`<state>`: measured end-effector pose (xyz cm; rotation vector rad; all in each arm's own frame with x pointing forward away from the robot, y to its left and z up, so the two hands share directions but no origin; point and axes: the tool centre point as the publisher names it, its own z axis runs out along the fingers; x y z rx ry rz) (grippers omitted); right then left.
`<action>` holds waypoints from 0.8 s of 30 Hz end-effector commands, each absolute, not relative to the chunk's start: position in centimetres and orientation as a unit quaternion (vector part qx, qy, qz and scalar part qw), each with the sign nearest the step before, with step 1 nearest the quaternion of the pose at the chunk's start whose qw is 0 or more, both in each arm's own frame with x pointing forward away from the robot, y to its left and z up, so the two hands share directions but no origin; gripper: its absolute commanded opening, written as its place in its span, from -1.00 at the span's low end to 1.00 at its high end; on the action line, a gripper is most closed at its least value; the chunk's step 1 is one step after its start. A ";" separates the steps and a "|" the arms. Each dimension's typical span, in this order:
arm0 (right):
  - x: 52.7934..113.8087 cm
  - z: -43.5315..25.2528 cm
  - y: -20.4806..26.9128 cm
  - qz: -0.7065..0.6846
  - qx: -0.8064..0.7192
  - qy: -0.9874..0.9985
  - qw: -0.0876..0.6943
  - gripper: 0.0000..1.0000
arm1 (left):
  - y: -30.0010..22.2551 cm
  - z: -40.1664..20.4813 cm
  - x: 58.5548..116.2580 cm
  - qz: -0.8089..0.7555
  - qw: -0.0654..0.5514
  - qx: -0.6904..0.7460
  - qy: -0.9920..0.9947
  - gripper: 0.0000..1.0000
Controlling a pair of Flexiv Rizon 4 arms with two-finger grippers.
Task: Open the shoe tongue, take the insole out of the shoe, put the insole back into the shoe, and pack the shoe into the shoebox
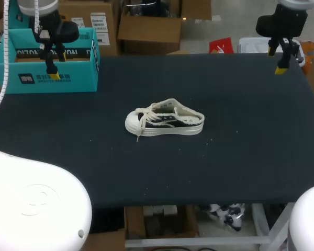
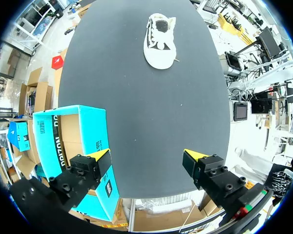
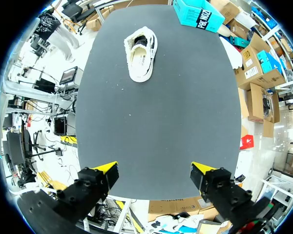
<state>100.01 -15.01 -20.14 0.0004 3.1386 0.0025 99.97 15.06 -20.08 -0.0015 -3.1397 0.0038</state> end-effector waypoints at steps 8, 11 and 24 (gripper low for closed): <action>100.0 -20.1 -15.0 0.001 0.000 1.000 0.001 1.00 | 15.0 -20.1 100.0 0.001 0.001 0.000 -1.000 1.00; 100.0 -20.1 -15.0 0.001 0.000 1.000 0.001 1.00 | 15.0 -20.1 100.0 0.001 0.001 0.000 -1.000 1.00; 100.0 -20.4 -14.6 0.026 -0.002 1.000 0.007 1.00 | 14.8 -20.4 99.8 0.006 0.014 -0.004 -1.000 1.00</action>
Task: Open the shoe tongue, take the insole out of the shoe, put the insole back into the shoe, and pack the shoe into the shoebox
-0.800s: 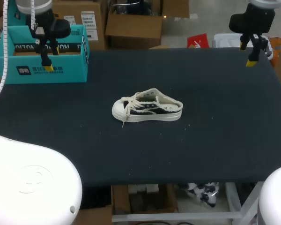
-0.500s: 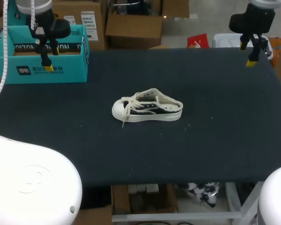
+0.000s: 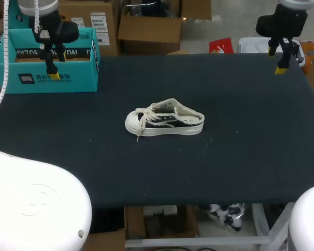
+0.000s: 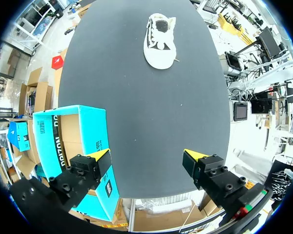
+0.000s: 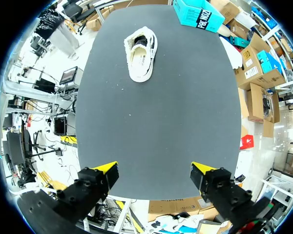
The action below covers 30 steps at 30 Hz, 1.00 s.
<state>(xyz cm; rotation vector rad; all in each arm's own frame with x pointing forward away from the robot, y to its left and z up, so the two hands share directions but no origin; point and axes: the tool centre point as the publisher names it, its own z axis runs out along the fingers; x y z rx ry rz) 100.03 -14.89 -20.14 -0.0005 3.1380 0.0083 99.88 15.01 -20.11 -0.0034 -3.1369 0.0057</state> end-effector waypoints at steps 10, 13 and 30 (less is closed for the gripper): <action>97.9 -24.0 -11.0 0.102 0.010 0.995 0.001 1.00 | 12.4 -22.7 98.5 -0.015 0.082 0.151 -0.985 1.00; 97.1 -25.0 -9.5 0.129 0.018 0.991 0.009 1.00 | 11.0 -23.2 97.8 0.005 0.101 0.212 -0.972 1.00; 95.0 -28.5 -3.2 0.186 0.053 0.981 0.002 1.00 | 6.5 -23.2 94.6 -0.008 0.032 0.358 -0.933 1.00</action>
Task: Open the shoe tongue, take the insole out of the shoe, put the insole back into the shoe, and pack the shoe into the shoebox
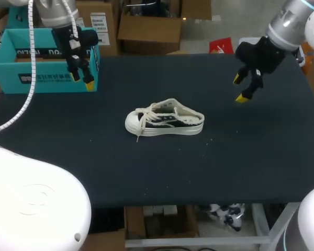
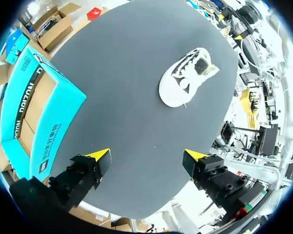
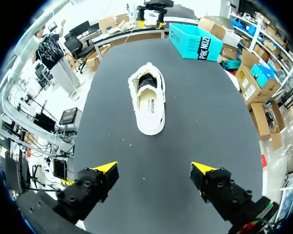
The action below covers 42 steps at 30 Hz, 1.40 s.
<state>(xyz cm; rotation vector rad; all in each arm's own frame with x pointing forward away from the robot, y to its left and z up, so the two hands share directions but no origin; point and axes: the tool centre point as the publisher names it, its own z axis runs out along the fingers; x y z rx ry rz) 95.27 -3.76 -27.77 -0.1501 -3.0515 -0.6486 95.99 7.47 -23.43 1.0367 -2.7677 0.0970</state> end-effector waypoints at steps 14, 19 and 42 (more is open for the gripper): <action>95.0 -28.5 -3.2 -0.186 -0.053 -0.981 -0.002 1.00 | 4.9 -22.6 94.4 0.028 0.045 0.368 -0.928 1.00; 94.9 -30.1 -2.4 -0.196 -0.067 -0.978 0.009 1.00 | 0.8 -23.5 93.6 0.019 0.056 0.465 -0.883 1.00; 93.2 -37.2 5.5 -0.320 -0.096 -0.943 0.003 1.00 | -8.8 -25.4 91.9 0.024 0.112 0.584 -0.804 1.00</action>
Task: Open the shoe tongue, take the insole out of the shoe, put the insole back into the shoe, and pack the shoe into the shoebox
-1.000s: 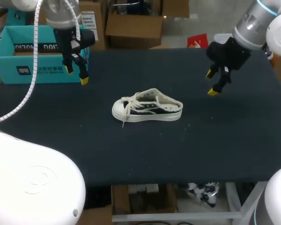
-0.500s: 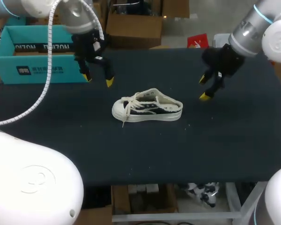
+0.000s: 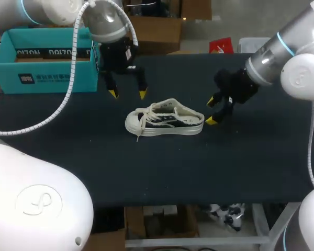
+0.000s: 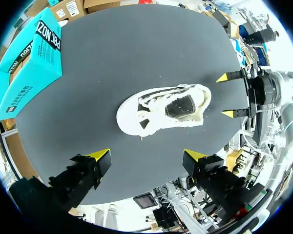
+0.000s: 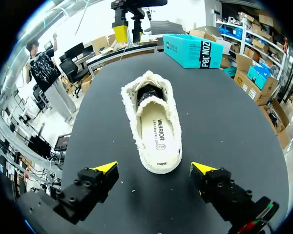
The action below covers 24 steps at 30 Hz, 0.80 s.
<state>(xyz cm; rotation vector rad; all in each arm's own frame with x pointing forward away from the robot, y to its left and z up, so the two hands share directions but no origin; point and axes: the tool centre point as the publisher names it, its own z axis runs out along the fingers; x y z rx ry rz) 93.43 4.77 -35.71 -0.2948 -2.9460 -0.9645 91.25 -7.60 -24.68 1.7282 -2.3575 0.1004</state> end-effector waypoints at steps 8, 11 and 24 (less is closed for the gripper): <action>93.6 -39.4 6.6 -0.358 -0.089 -0.930 -0.003 1.00 | -10.6 -26.0 91.5 0.019 0.124 0.564 -0.816 1.00; 94.0 -40.0 7.1 -0.367 -0.088 -0.926 0.000 1.00 | -11.0 -26.2 91.4 0.020 0.128 0.559 -0.819 1.00; 94.6 -42.1 8.3 -0.398 -0.085 -0.913 0.006 1.00 | -12.8 -28.4 91.5 -0.008 0.141 0.545 -0.827 1.00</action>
